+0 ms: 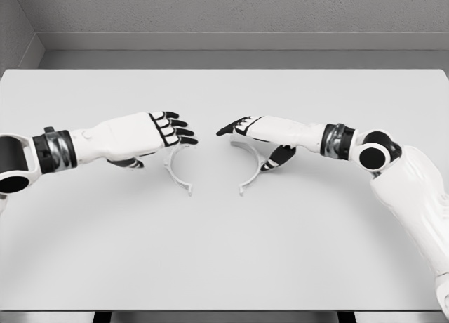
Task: Assemble PVC drainage pipe clamps
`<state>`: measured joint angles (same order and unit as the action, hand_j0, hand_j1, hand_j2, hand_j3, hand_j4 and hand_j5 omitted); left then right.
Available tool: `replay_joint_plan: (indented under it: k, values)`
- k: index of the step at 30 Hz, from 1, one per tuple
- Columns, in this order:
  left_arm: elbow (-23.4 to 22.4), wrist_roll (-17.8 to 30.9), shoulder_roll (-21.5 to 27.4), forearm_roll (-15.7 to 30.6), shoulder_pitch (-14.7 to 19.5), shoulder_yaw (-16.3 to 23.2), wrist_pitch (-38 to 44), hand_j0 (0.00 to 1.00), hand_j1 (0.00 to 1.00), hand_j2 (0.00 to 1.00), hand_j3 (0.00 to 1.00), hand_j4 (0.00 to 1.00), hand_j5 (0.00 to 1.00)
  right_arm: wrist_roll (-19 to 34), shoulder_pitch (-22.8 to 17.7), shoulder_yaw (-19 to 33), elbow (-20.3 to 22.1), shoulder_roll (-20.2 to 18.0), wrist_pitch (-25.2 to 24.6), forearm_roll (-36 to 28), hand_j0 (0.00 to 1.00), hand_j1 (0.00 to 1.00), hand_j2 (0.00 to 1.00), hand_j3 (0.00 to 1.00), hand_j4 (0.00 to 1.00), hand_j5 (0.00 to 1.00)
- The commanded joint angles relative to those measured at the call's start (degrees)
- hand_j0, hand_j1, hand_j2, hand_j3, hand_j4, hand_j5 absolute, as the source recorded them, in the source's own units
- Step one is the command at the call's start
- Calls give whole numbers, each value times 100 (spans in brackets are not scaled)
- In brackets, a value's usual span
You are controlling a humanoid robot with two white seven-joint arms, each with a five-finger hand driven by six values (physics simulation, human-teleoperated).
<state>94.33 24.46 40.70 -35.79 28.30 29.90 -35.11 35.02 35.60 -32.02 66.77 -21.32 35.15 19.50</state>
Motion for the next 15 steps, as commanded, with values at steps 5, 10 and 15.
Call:
replay_joint_plan:
  k: [5, 10, 15]
  values:
    - [-73, -55, 26, 46, -26, -107, 11, 100, 100, 100, 100, 100, 100, -2, 9, 3, 12, 93, -15, -25, 100, 100, 100, 100, 100, 100]
    - [-327, -37, 122, 63, -9, -388, 11, 100, 100, 100, 100, 100, 100, -2, 18, -23, 12, 137, -15, -25, 100, 100, 100, 100, 100, 100]
    - [-503, -37, 342, 72, -53, -713, 11, 100, 100, 100, 100, 100, 100, -2, 44, -68, 12, 234, -15, 10, 100, 100, 100, 100, 100, 100]
